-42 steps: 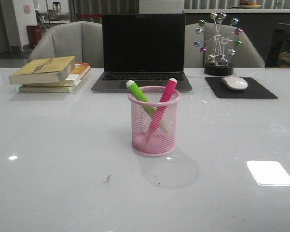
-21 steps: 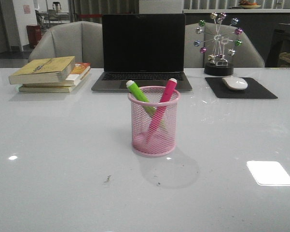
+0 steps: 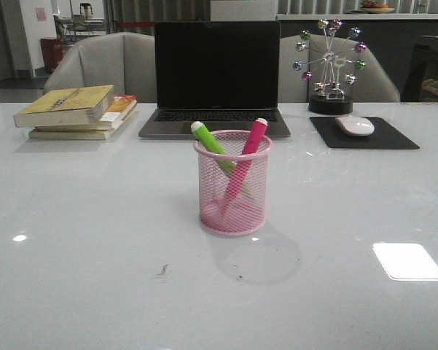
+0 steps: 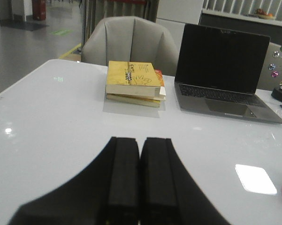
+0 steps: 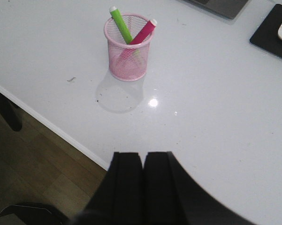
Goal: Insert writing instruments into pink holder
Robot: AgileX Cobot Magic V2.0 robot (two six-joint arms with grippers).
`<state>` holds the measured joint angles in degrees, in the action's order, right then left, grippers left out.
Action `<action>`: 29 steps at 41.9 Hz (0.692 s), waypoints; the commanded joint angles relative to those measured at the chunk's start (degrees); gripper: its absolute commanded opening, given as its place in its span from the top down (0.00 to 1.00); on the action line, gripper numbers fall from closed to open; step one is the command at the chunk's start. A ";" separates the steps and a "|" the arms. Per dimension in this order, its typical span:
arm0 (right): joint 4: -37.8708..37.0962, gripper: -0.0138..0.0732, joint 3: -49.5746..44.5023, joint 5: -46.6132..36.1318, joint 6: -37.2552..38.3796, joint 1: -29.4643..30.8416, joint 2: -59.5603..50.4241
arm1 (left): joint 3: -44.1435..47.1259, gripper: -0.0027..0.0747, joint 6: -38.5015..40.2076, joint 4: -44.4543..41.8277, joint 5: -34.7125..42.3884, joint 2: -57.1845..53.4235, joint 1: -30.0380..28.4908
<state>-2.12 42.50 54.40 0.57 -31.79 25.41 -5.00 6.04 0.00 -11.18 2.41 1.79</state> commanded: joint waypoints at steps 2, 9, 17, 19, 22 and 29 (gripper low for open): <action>-0.17 0.78 1.60 -4.30 -0.57 0.19 0.46 | 2.07 0.85 0.58 0.56 9.23 -3.21 -0.36; -0.17 0.78 1.60 -4.30 -0.57 0.19 0.46 | 5.53 0.85 0.48 0.42 13.19 -3.55 -0.36; -0.17 0.78 1.60 -4.30 -0.57 0.19 0.46 | 5.53 0.85 -7.78 3.34 12.26 -3.55 -0.36; -0.17 0.78 1.60 -4.30 -0.57 0.19 0.46 | 5.53 0.85 -7.91 3.85 12.26 -3.55 -0.36; -0.17 0.78 1.60 -4.30 -0.57 0.19 0.46 | 5.53 0.85 -7.91 3.57 12.52 -3.67 -0.36; -0.17 0.78 1.60 -4.30 -0.57 0.19 0.46 | 5.53 0.85 -7.91 2.99 13.42 -3.79 0.41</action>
<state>-2.12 42.50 54.40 0.57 -31.79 25.41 0.52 -1.61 2.81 -3.30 -0.24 1.43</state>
